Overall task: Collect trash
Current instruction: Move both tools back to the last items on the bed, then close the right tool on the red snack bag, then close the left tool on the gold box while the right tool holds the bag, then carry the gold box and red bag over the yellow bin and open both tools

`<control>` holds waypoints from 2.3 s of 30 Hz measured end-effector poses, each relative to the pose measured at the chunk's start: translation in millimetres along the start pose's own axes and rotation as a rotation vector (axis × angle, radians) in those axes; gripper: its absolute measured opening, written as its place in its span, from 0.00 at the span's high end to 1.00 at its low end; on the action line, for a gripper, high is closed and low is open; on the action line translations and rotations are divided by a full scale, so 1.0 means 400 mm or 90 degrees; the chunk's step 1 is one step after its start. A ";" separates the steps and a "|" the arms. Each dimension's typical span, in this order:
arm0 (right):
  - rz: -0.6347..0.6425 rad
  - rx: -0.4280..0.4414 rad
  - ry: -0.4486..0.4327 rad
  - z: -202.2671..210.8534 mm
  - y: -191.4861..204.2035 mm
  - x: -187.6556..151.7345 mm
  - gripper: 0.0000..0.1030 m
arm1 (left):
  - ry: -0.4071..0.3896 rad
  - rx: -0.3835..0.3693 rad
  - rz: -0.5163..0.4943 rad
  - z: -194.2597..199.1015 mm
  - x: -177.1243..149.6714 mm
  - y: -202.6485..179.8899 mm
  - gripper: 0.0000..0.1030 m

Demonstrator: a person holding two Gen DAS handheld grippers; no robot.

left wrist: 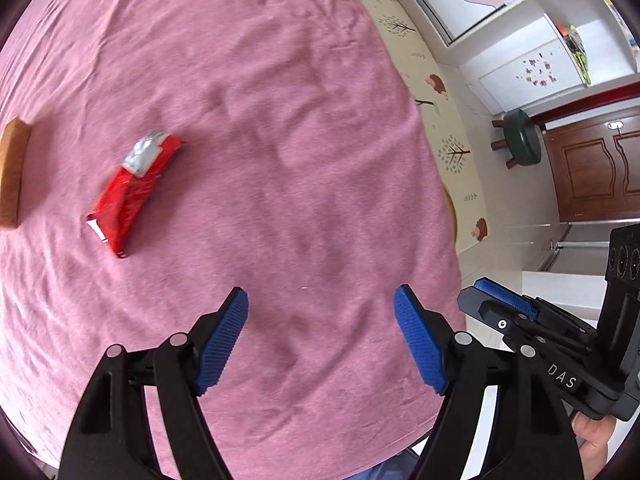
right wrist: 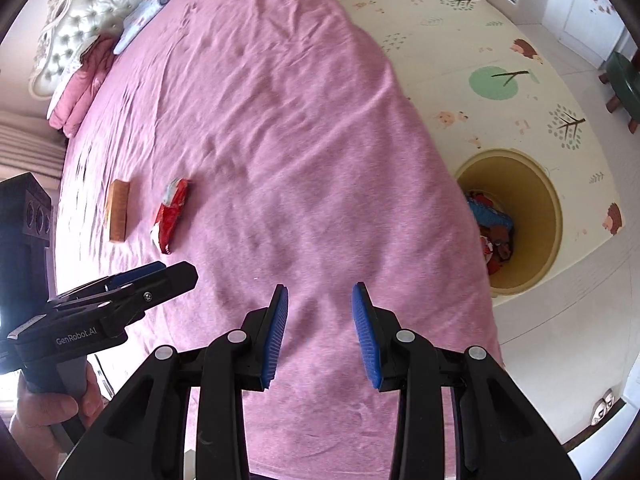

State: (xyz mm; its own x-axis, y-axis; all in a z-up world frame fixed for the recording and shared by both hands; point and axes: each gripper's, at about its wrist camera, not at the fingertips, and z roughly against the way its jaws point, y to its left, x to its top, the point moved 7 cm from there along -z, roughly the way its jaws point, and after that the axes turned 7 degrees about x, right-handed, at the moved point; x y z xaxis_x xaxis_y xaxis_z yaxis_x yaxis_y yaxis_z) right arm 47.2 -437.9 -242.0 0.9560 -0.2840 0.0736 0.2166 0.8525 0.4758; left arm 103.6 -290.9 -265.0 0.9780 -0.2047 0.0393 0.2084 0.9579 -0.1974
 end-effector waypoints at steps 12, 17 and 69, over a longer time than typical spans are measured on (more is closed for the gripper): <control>0.094 0.034 0.049 -0.174 0.318 0.003 0.68 | -0.035 0.036 0.113 0.075 -0.029 0.357 0.27; 0.106 0.034 0.064 -0.237 0.391 0.021 0.68 | -0.045 0.044 0.142 0.094 -0.017 0.462 0.27; 0.194 0.026 0.130 -0.524 0.624 0.170 0.70 | 0.010 0.117 0.168 -0.037 0.195 0.830 0.63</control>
State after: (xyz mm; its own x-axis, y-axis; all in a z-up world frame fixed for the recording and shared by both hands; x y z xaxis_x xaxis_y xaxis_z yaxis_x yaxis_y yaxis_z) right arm 207.8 -152.4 -301.9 0.9961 0.0771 0.0436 -0.0886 0.8651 0.4938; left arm 248.9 8.3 -342.0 0.9986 0.0535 -0.0048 -0.0536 0.9984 -0.0189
